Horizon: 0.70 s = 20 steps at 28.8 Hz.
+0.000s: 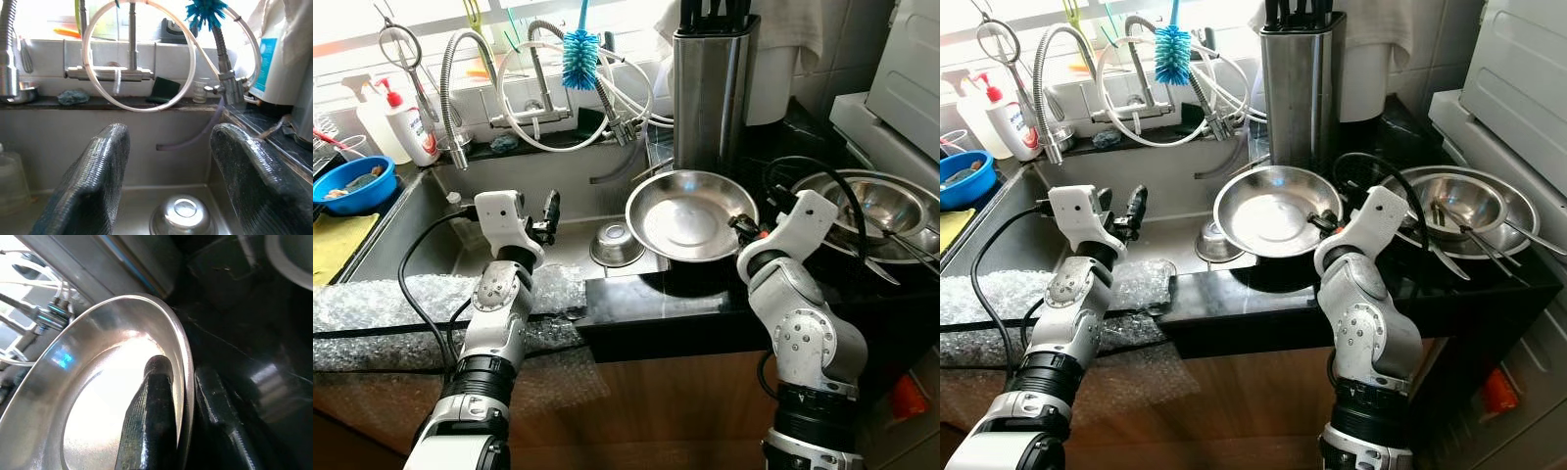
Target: Kitchen organization
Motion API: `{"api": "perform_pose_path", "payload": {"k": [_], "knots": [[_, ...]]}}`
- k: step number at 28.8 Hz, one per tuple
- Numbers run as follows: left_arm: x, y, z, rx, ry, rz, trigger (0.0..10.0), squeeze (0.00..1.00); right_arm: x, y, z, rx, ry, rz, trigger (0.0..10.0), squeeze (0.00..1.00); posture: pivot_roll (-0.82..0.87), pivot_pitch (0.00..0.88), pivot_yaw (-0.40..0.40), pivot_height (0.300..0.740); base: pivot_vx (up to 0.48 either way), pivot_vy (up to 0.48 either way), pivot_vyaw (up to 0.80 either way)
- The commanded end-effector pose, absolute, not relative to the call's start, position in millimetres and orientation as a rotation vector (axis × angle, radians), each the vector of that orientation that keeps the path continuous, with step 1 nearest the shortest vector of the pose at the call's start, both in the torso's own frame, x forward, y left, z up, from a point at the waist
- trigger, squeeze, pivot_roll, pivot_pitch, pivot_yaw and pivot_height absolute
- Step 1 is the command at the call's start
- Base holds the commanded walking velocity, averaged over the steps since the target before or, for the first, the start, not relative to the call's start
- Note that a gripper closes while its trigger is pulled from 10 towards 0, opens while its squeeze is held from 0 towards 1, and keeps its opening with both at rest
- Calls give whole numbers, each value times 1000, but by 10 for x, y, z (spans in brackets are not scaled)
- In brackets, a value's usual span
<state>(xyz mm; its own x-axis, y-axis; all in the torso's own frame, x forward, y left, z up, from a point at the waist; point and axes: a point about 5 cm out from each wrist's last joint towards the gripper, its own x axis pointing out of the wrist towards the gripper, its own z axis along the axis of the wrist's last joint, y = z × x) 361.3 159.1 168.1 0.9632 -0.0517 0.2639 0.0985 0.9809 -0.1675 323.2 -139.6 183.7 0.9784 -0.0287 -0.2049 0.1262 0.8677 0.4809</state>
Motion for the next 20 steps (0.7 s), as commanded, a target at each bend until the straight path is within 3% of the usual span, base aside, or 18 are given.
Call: {"api": "perform_pose_path", "payload": {"k": [1, 9, 10, 11, 12, 13, 20], "knots": [[3640, 1675, 1737, -163, -267, -55, 10000, 0, 3280, -1165, 2014, 557, 141, 20, 0, 0, -115, 0, 138, 740, 0, 0, 0], [3636, 1697, 1756, -214, -271, -50, 10000, 0, 3338, -1146, 2159, 515, 33, 57, 0, 0, -114, 0, 142, 740, 0, 0, 0], [3637, 1691, 1753, -220, -268, -53, 10000, 0, 3360, -1132, 2185, 504, 20, 71, 3333, 0, -114, 0, 142, 740, 0, 0, 0], [3639, 1685, 1751, -228, -265, -57, 10000, 0, 3379, -1122, 2203, 486, 7, 84, 7922, 0, -114, 0, 142, 740, 0, 0, 0], [3639, 1682, 1750, -232, -265, -58, 10000, 0, 3385, -1122, 2212, 475, 0, 88, 7922, 0, -113, 0, 141, 740, 0, 0, 0], [3639, 1676, 1751, -244, -263, -61, 10000, 0, 3400, -1120, 2237, 434, -20, 99, 10000, 0, -109, 0, 138, 740, 0, 0, 0], [3610, 1672, 1722, -355, -240, -106, 10000, 0, 3483, -1112, 2338, 180, -148, 180, 10000, 0, -100, 0, 135, 740, 0, 0, 0]]}}
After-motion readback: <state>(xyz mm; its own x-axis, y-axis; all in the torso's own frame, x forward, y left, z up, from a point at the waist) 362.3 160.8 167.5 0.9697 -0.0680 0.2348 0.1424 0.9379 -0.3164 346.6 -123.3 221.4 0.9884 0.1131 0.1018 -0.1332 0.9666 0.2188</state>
